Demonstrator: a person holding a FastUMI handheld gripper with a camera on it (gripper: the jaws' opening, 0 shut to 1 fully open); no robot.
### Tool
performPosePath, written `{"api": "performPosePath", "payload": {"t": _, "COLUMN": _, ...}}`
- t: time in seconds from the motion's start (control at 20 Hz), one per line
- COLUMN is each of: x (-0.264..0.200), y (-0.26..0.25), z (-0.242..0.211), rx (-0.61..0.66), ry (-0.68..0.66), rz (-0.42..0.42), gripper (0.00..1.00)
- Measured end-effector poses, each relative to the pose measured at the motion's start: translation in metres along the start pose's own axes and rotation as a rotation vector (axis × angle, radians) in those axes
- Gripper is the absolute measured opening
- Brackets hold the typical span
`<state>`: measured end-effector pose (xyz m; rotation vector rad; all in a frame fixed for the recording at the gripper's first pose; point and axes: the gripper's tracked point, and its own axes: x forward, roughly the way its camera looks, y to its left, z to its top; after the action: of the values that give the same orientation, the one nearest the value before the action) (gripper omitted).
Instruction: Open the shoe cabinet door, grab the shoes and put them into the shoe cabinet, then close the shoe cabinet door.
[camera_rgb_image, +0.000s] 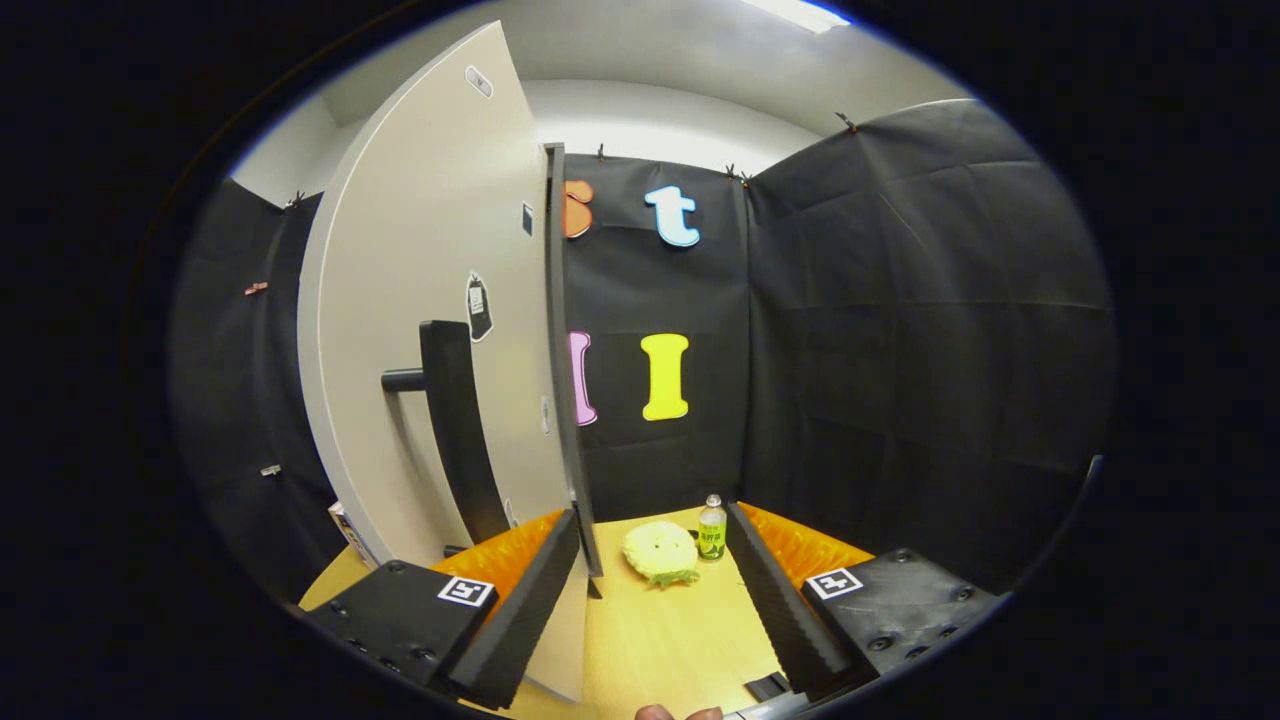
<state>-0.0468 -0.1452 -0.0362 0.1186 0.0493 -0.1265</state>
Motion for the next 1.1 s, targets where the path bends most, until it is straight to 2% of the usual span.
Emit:
{"api": "performPosePath", "payload": {"t": 0.3, "x": -0.002, "y": 0.085, "z": -0.005, "rx": -0.004, "ry": -0.023, "rz": 0.043, "gripper": 0.97}}
{"api": "performPosePath", "payload": {"t": 0.75, "x": 0.03, "y": 0.219, "z": -0.003, "rx": 0.029, "ry": -0.059, "rz": 0.192, "gripper": 0.98}}
{"api": "performPosePath", "payload": {"t": 0.95, "x": 0.046, "y": 0.258, "z": 0.006, "rx": 0.027, "ry": -0.08, "rz": 0.219, "gripper": 0.98}}
{"api": "performPosePath", "payload": {"t": 1.1, "x": 0.053, "y": 0.269, "z": 0.008, "rx": 0.015, "ry": -0.069, "rz": 0.233, "gripper": 0.98}}
